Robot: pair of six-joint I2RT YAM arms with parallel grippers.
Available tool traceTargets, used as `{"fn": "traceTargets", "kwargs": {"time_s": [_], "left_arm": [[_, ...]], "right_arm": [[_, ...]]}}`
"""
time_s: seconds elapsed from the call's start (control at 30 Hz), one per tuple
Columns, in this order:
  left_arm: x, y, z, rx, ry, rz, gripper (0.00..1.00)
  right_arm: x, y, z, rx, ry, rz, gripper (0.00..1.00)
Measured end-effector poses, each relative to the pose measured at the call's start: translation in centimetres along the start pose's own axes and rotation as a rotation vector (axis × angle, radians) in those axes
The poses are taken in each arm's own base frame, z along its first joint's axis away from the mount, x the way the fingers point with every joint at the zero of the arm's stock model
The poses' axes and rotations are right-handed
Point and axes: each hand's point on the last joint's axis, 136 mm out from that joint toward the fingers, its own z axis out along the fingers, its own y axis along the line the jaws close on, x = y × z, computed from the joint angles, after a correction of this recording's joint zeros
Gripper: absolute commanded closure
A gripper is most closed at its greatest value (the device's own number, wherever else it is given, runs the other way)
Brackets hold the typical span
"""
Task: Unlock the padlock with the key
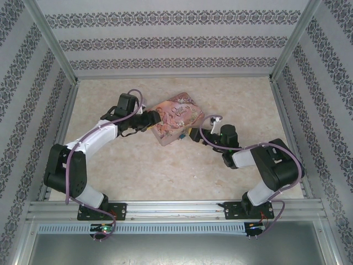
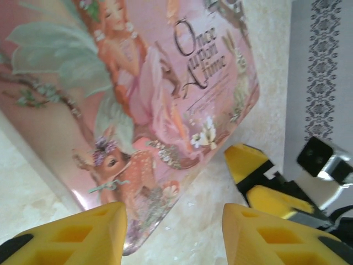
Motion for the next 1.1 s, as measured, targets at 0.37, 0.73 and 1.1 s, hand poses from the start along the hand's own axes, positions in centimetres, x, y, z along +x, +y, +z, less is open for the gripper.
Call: {"fn": "traceTargets", "kwargs": {"time_s": [0.37, 0.73, 1.1], "left_arm": [[-0.8, -3.4, 3.2, 0.07, 0.082, 0.026, 0.58], [-0.6, -1.5, 7.8, 0.014, 0.176, 0.017, 0.59], [-0.6, -0.8, 8.5, -0.011, 0.198, 0.033, 0.6]], "right_arm": [[1.3, -0.8, 2.9, -0.043, 0.059, 0.012, 0.23], [2.3, -0.8, 4.2, -0.067, 0.094, 0.008, 0.23], [2.4, 0.4, 5.0, -0.113, 0.116, -0.004, 0.25]]}}
